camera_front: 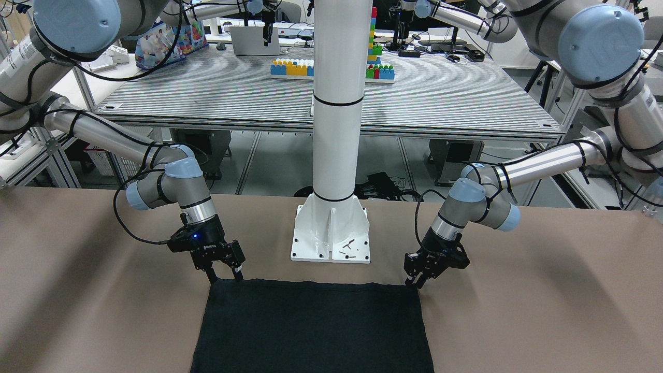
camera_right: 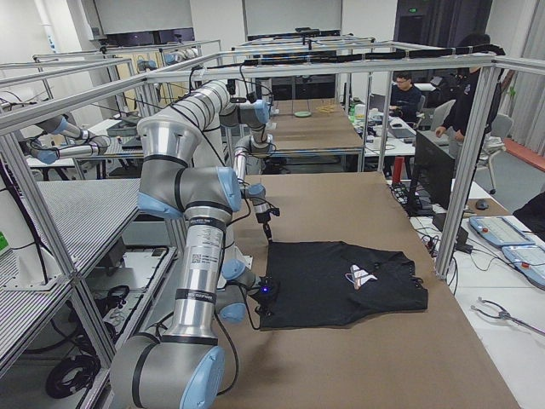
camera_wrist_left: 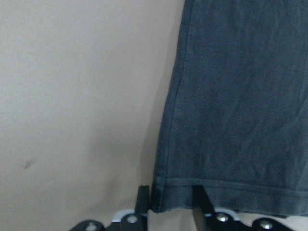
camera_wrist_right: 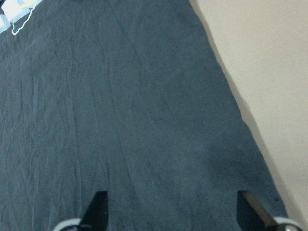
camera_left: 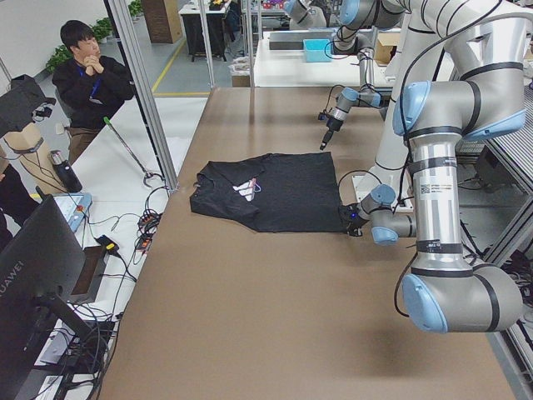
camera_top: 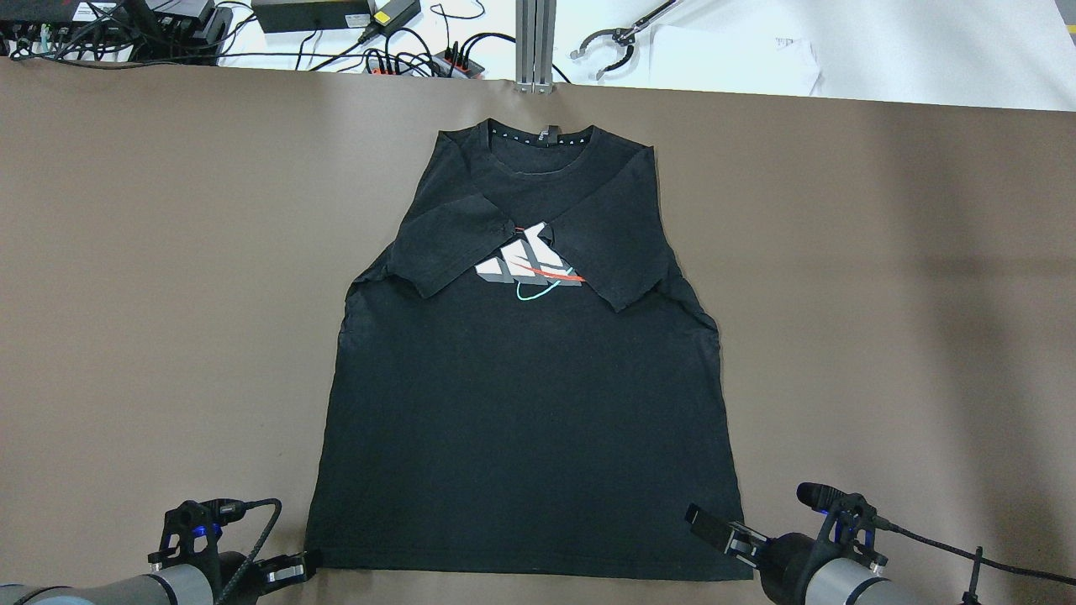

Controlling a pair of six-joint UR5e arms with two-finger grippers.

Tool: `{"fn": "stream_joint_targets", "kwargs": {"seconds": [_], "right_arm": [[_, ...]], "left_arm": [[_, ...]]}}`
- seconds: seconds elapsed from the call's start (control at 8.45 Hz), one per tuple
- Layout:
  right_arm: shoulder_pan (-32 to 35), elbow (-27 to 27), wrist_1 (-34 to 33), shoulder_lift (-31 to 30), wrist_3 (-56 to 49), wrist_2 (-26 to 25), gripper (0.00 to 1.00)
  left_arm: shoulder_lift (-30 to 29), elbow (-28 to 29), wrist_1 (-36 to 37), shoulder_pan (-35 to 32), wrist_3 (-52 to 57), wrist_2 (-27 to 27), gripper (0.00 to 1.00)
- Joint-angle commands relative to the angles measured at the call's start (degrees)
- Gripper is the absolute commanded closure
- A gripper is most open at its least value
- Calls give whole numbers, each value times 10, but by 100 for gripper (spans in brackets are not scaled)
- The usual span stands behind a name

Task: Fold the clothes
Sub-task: 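Grasp the hem corners with both grippers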

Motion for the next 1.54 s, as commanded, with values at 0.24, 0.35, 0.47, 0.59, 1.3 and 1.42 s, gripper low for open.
{"fn": "stream_joint_targets", "kwargs": {"seconds": [0.24, 0.35, 0.47, 0.59, 1.3, 1.42], "right_arm": [[0, 0, -1, 0, 0, 0, 6], [0, 0, -1, 0, 0, 1, 6], [0, 0, -2, -4, 0, 2, 6], [0, -1, -3, -34, 0, 2, 7], [-71, -33, -2, -48, 67, -52, 53], [-77, -33, -2, -47, 69, -53, 61]], "left_arm": [[-2, 2, -1, 0, 0, 0, 97], [-1, 2, -1, 0, 0, 0, 100], [-1, 1, -1, 0, 1, 0, 100], [-3, -1, -1, 0, 1, 0, 100], [-7, 1, -1, 0, 2, 0, 100], [-7, 1, 0, 0, 2, 0, 100]]}}
